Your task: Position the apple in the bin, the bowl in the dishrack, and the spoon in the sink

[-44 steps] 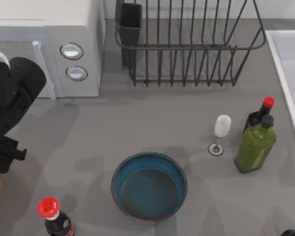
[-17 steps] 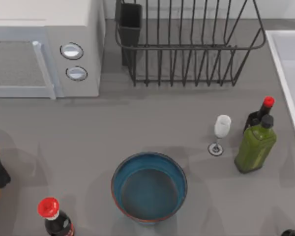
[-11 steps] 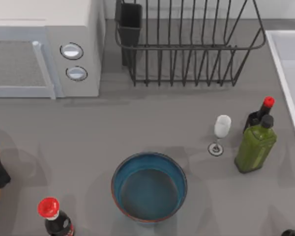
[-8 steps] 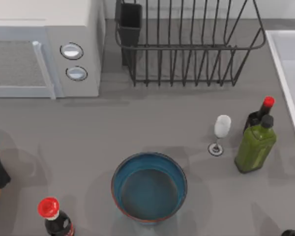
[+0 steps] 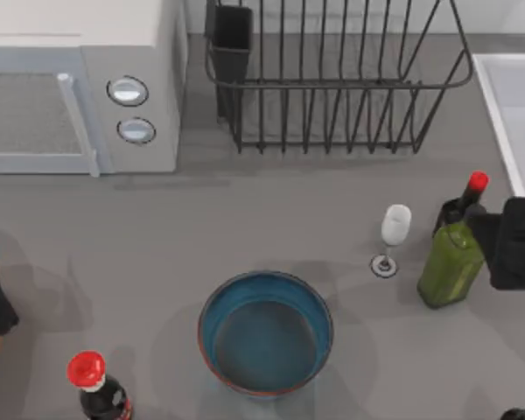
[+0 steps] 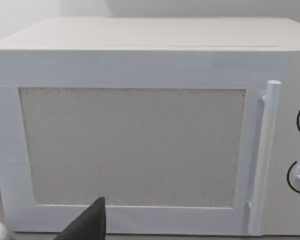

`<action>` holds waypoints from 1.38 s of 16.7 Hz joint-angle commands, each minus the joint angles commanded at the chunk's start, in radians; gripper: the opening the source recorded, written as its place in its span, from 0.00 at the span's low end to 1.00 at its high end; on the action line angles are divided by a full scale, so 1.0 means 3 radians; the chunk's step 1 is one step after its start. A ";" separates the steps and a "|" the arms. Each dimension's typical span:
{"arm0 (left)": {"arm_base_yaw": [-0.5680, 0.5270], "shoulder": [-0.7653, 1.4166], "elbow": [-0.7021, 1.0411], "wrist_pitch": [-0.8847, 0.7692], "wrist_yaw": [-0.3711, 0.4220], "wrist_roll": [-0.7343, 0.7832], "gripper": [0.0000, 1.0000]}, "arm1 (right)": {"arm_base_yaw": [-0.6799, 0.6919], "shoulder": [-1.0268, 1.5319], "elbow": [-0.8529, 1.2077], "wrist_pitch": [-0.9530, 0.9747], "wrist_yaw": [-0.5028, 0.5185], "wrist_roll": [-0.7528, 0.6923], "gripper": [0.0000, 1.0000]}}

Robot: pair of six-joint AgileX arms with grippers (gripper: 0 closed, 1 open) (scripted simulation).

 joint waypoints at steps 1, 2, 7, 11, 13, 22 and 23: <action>0.0000 0.0000 0.0000 0.0000 0.0000 0.0000 1.00 | 0.0146 0.0304 0.0253 -0.0198 0.0002 0.0142 1.00; 0.0000 0.0000 0.0000 0.0000 0.0000 0.0000 1.00 | 0.0284 0.0607 0.0506 -0.0395 0.0003 0.0280 1.00; 0.0000 0.0000 0.0000 0.0000 0.0000 0.0000 1.00 | 0.0809 0.2047 0.1695 -0.1345 -0.0004 0.0856 1.00; 0.0000 0.0000 0.0000 0.0000 0.0000 0.0000 1.00 | 0.1011 0.2961 0.2434 -0.1965 -0.0018 0.1144 1.00; 0.0000 0.0000 0.0000 0.0000 0.0000 0.0000 1.00 | 0.1051 0.3314 0.2711 -0.2194 -0.0030 0.1231 1.00; 0.0000 0.0000 0.0000 0.0000 0.0000 0.0000 1.00 | 0.1053 0.3709 0.3033 -0.2452 -0.0050 0.1315 1.00; 0.0000 0.0000 0.0000 0.0000 0.0000 0.0000 1.00 | 0.1055 0.3713 0.3028 -0.2445 -0.0050 0.1313 1.00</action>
